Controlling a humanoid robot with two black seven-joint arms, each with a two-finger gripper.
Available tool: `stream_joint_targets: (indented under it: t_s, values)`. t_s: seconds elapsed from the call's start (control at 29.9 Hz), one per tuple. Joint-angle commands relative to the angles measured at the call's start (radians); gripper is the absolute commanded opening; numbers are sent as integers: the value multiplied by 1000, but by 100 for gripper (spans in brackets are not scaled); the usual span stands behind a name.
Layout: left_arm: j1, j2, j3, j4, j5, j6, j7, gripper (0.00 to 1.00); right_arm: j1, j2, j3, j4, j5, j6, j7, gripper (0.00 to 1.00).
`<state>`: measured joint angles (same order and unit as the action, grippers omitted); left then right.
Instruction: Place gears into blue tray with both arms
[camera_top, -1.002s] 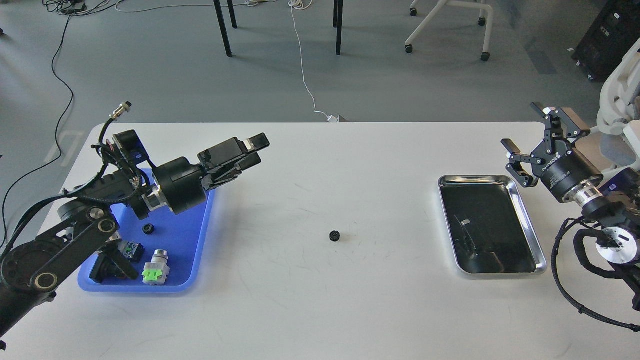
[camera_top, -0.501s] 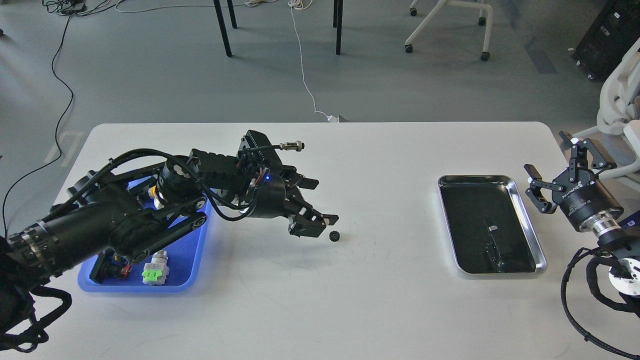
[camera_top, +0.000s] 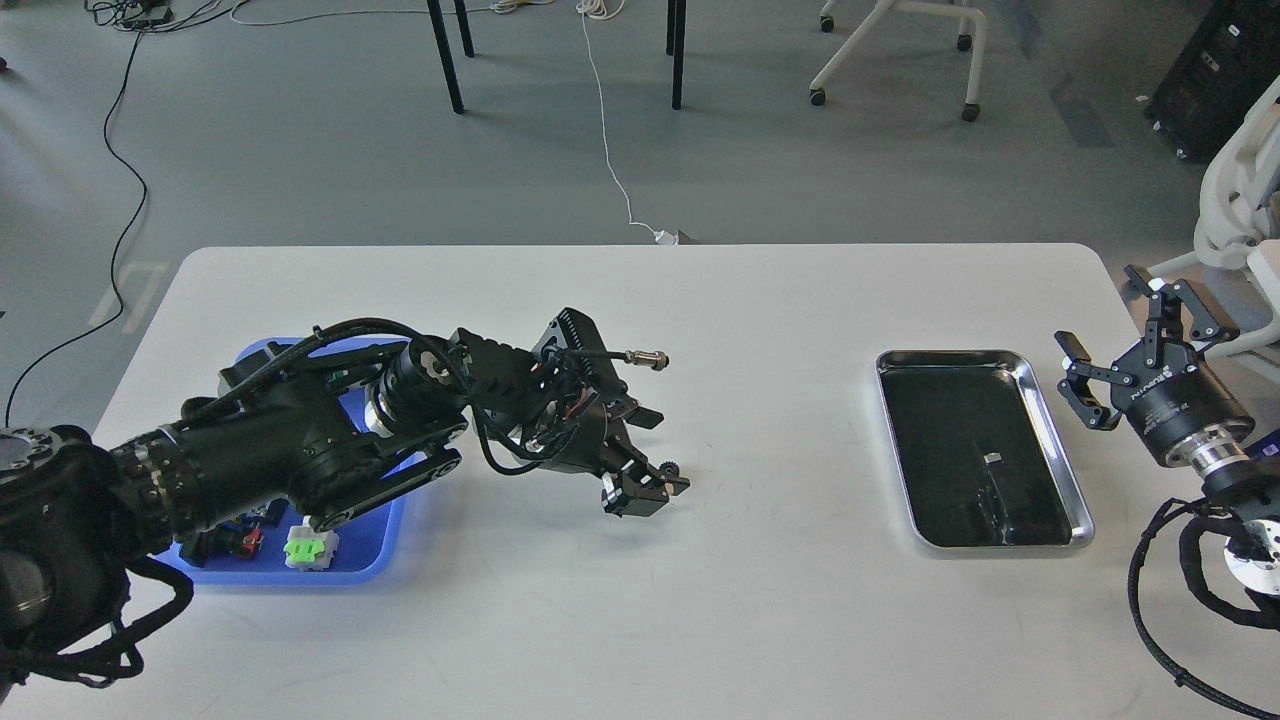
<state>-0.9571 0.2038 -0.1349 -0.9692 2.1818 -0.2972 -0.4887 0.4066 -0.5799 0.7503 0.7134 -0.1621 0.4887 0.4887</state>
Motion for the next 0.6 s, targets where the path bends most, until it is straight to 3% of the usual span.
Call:
stream_joint_targets:
  t_s: [0.0,0.57]
  values:
    - [3,-18,3,15,0,1,0,81,-2,0,0,0,0,0,0,95]
    - [12,-89,18,124,0,4,0,68,-3,-14,-2,1,0,0,0,95]
